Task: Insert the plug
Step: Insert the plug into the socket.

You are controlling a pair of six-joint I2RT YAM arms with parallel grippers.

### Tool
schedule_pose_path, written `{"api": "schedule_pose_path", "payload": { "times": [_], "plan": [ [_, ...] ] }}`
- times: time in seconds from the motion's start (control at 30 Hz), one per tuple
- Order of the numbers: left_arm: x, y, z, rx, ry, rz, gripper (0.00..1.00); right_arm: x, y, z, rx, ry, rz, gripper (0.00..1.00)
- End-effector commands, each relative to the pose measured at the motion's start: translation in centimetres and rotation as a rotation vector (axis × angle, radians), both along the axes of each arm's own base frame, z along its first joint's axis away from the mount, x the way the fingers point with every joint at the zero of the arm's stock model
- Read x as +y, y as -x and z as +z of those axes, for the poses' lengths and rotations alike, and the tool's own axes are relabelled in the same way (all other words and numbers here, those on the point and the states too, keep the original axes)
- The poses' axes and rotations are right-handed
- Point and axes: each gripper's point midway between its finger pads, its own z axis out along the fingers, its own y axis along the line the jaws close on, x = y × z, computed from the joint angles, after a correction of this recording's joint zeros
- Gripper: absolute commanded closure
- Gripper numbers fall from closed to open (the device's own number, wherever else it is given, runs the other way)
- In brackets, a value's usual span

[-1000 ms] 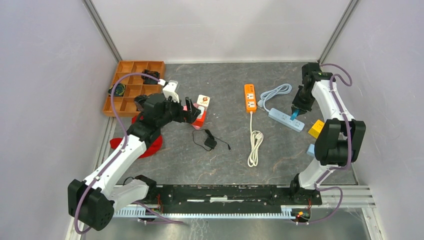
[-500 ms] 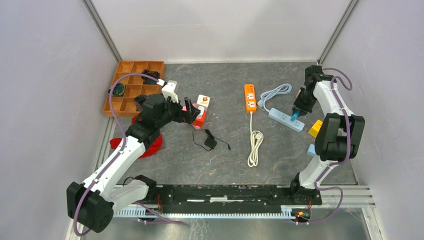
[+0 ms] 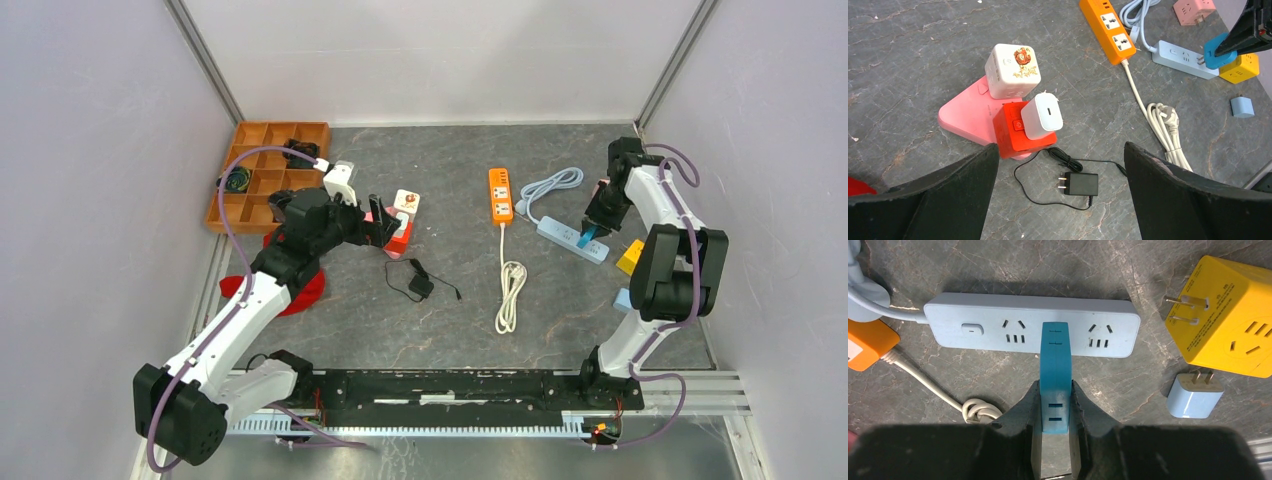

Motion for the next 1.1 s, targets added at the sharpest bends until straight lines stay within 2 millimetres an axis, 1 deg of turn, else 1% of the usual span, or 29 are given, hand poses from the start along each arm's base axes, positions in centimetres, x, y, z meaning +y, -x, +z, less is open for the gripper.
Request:
{"api": "schedule_pose_path", "payload": {
  "times": [0.0, 0.37, 0.87, 1.07],
  "plan": [
    [0.1, -0.5, 0.9, -0.058, -0.028, -0.009, 0.00, -0.1, -0.8, 0.0, -0.031, 0.000, -0.008, 1.00],
    [0.0, -0.5, 1.0, -0.061, -0.026, -0.013, 0.00, -0.4, -1.2, 0.0, -0.026, 0.014, 0.000, 1.00],
    [-0.1, -0.4, 1.2, -0.066, -0.019, -0.019, 0.00, -0.9, -1.0, 0.0, -0.021, 0.028, -0.002, 1.00],
    [-0.1, -0.3, 1.3, -0.072, -0.014, -0.022, 0.00, -1.3, -0.8, -0.4, -0.009, 0.032, -0.006, 1.00]
  ]
}}
